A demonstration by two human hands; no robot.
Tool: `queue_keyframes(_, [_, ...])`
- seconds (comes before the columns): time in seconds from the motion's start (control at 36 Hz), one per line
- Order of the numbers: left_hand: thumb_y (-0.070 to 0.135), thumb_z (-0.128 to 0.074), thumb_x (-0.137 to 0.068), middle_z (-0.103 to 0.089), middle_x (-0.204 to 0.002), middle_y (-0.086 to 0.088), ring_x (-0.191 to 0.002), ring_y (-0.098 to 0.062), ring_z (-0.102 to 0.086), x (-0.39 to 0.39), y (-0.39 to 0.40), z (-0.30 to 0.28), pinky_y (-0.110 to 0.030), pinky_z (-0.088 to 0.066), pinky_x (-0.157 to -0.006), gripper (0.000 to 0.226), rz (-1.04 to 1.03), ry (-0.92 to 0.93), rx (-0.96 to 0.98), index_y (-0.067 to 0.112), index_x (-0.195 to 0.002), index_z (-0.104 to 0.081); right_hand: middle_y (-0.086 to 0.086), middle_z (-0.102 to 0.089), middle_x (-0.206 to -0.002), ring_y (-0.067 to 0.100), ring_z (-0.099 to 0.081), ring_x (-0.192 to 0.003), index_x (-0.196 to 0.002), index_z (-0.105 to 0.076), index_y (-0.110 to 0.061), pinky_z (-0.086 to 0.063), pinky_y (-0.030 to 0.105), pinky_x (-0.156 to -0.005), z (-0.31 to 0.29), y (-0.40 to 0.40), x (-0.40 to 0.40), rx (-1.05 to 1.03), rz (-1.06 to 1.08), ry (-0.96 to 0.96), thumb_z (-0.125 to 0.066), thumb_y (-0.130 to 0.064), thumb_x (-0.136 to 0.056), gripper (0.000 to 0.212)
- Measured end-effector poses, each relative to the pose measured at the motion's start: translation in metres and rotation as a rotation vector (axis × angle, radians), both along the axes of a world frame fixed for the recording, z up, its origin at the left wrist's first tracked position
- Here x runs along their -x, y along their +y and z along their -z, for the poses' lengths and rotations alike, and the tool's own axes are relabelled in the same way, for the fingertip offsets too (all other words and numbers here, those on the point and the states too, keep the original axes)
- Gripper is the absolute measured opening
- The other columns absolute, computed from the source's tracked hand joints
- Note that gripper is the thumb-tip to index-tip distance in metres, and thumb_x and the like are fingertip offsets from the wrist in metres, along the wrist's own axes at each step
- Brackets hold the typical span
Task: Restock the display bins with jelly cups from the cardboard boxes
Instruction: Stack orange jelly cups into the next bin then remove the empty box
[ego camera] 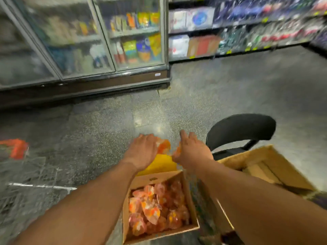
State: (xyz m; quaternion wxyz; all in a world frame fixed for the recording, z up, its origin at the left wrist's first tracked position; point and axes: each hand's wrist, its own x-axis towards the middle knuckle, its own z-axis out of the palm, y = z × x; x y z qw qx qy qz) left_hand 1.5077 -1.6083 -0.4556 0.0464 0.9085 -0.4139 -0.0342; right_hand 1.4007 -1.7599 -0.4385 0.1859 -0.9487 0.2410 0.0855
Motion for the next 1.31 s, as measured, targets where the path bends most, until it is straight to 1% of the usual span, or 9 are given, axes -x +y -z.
queue_keyframes(0.14, [0.026, -0.034, -0.107, -0.059, -0.122, -0.012, -0.109, -0.03, -0.055, 0.018, -0.028, -0.114, -0.042, -0.045, -0.091, 0.029, 0.052, -0.023, 0.044, 0.012, -0.122, -0.054, 0.009, -0.041, -0.136, 0.035, -0.058, -0.115, -0.142, -0.029, -0.022, -0.05, 0.04, -0.086, -0.124, -0.008, 0.048, -0.016, 0.264, -0.216, -0.072, -0.049, -0.086, 0.075])
queue_keyframes(0.31, [0.031, -0.038, -0.104, -0.06, -0.116, -0.015, -0.103, -0.033, -0.058, 0.064, -0.052, -0.244, -0.043, -0.047, -0.088, 0.025, 0.248, -0.061, 0.198, 0.015, -0.116, -0.053, 0.007, -0.044, -0.126, 0.034, -0.055, -0.116, -0.137, -0.037, -0.015, -0.041, 0.033, -0.081, -0.26, 0.011, 0.143, -0.096, 0.595, -0.528, -0.079, -0.031, -0.084, 0.07])
queue_keyframes(0.42, [0.035, -0.038, -0.104, -0.061, -0.108, -0.013, -0.104, -0.034, -0.058, 0.123, -0.075, -0.316, -0.042, -0.044, -0.086, 0.026, 0.413, -0.087, 0.291, 0.016, -0.112, -0.055, 0.011, -0.041, -0.139, 0.037, -0.052, -0.121, -0.141, -0.035, -0.013, -0.048, 0.045, -0.097, -0.322, 0.02, 0.218, -0.057, 0.783, -0.689, -0.081, -0.03, -0.08, 0.078])
queue_keyframes(0.56, [0.033, -0.041, -0.103, -0.063, -0.118, -0.009, -0.107, -0.031, -0.059, 0.23, -0.105, -0.385, -0.039, -0.043, -0.083, 0.029, 0.676, -0.127, 0.338, 0.017, -0.122, -0.057, 0.011, -0.043, -0.135, 0.033, -0.055, -0.111, -0.133, -0.038, -0.01, -0.049, 0.038, -0.074, -0.384, 0.029, 0.332, 0.02, 0.988, -0.85, -0.081, -0.032, -0.079, 0.073])
queue_keyframes(0.64, [0.032, -0.047, -0.099, -0.059, -0.132, -0.009, -0.117, -0.031, -0.056, 0.295, -0.119, -0.416, -0.042, -0.047, -0.094, 0.04, 0.804, -0.115, 0.331, 0.02, -0.137, -0.052, 0.003, -0.049, -0.117, 0.024, -0.056, -0.098, -0.126, -0.045, -0.01, -0.042, 0.026, -0.069, -0.406, 0.044, 0.401, 0.109, 1.098, -0.907, -0.083, -0.032, -0.076, 0.067])
queue_keyframes(0.72, [0.028, -0.051, -0.097, -0.057, -0.129, -0.009, -0.118, -0.032, -0.055, 0.362, -0.121, -0.442, -0.041, -0.046, -0.09, 0.033, 0.925, -0.166, 0.318, 0.016, -0.128, -0.05, 0.0, -0.055, -0.103, 0.02, -0.06, -0.09, -0.105, -0.054, -0.007, -0.038, 0.007, -0.051, -0.417, 0.06, 0.468, 0.19, 1.191, -0.97, -0.084, -0.028, -0.072, 0.049])
queue_keyframes(0.92, [0.03, -0.045, -0.102, -0.061, -0.121, -0.012, -0.112, -0.033, -0.057, 0.507, -0.113, -0.474, -0.041, -0.043, -0.087, 0.017, 1.167, -0.146, 0.42, 0.016, -0.11, -0.05, -0.012, -0.065, -0.086, 0.008, -0.063, -0.08, -0.092, -0.055, -0.018, -0.04, 0.009, -0.057, -0.432, 0.119, 0.605, 0.325, 1.365, -1.029, -0.085, -0.019, -0.072, 0.036])
queue_keyframes(1.06, [0.034, -0.042, -0.102, -0.06, -0.111, -0.01, -0.101, -0.033, -0.058, 0.601, -0.099, -0.484, -0.047, -0.05, -0.085, 0.016, 1.293, -0.055, 0.46, 0.02, -0.098, -0.047, 0.004, -0.062, -0.109, 0.022, -0.063, -0.095, -0.104, -0.046, -0.019, -0.052, 0.035, -0.081, -0.443, 0.154, 0.695, 0.384, 1.501, -1.013, -0.088, -0.032, -0.067, 0.057])
queue_keyframes(1.31, [0.026, -0.044, -0.098, -0.053, -0.089, -0.007, -0.082, -0.032, -0.053, 0.741, -0.07, -0.493, -0.042, -0.043, -0.07, 0.021, 1.374, 0.003, 0.511, 0.022, -0.079, -0.036, 0.005, -0.051, -0.124, 0.023, -0.056, -0.104, -0.114, -0.037, -0.022, -0.044, 0.03, -0.081, -0.45, 0.207, 0.829, 0.407, 1.576, -0.993, -0.084, -0.035, -0.076, 0.062])
